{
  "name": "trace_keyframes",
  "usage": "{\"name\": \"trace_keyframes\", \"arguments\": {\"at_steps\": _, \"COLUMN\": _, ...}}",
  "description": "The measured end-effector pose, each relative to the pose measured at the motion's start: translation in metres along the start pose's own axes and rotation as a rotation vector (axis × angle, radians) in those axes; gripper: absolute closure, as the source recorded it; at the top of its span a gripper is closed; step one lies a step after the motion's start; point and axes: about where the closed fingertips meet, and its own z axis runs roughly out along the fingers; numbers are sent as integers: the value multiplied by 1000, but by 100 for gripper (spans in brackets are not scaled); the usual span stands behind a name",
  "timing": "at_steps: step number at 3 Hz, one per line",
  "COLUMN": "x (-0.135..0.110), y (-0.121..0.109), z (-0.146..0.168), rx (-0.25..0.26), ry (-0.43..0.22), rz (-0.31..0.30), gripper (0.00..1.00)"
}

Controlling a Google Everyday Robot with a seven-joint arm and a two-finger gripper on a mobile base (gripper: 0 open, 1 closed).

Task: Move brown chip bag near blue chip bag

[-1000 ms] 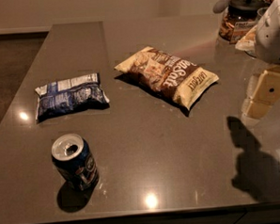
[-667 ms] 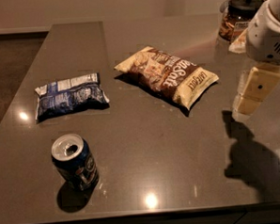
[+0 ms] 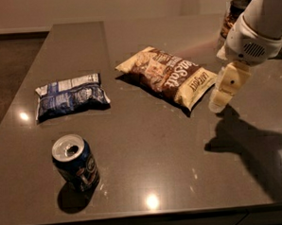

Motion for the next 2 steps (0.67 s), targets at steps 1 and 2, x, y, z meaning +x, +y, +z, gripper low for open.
{"name": "trace_keyframes", "arguments": {"at_steps": 1, "x": -12, "y": -19, "z": 22, "rx": 11, "ry": -27, "rz": 84, "gripper": 0}}
{"name": "trace_keyframes", "arguments": {"at_steps": 2, "x": -25, "y": -37, "z": 41, "rx": 33, "ry": -45, "rz": 165, "gripper": 0}}
